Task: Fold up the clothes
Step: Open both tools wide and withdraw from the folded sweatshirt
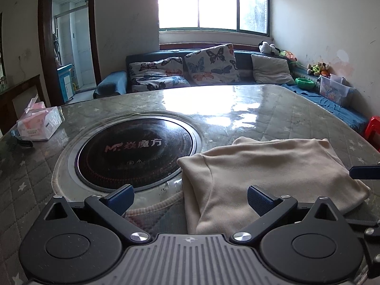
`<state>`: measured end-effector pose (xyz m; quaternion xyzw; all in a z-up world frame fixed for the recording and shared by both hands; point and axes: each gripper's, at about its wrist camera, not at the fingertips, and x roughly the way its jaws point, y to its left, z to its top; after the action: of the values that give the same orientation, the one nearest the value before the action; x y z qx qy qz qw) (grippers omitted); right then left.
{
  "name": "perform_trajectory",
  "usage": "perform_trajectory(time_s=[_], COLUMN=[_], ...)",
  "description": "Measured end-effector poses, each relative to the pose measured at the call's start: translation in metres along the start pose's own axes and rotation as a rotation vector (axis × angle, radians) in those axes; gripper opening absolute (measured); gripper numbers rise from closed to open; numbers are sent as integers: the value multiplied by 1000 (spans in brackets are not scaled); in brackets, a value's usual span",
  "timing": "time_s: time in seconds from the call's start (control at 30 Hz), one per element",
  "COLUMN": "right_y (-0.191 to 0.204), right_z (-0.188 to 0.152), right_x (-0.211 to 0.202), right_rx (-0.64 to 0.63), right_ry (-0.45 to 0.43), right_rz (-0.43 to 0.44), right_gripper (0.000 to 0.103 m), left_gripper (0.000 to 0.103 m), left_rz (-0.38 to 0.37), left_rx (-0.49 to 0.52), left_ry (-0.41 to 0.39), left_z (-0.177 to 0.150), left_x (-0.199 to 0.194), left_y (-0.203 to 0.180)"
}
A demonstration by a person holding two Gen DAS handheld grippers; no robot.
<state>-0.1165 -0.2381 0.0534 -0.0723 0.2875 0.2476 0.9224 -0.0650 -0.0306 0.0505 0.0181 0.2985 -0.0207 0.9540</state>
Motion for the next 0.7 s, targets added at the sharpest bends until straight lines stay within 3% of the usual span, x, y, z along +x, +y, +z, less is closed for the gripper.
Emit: perform_trajectory(time_s=[0.53,0.7], right_y=[31,36], right_z=[-4,-6], right_x=[-7,-7], right_rx=[-103,-112], right_ry=[14,19], right_rz=[51,53], right_gripper=[102,95], left_gripper=[103,103], left_rz=[12,17], left_rx=[-14,-11], left_ry=[1,-1], left_z=[-6,-7], left_x=[-20,-23], left_y=[-2,-1])
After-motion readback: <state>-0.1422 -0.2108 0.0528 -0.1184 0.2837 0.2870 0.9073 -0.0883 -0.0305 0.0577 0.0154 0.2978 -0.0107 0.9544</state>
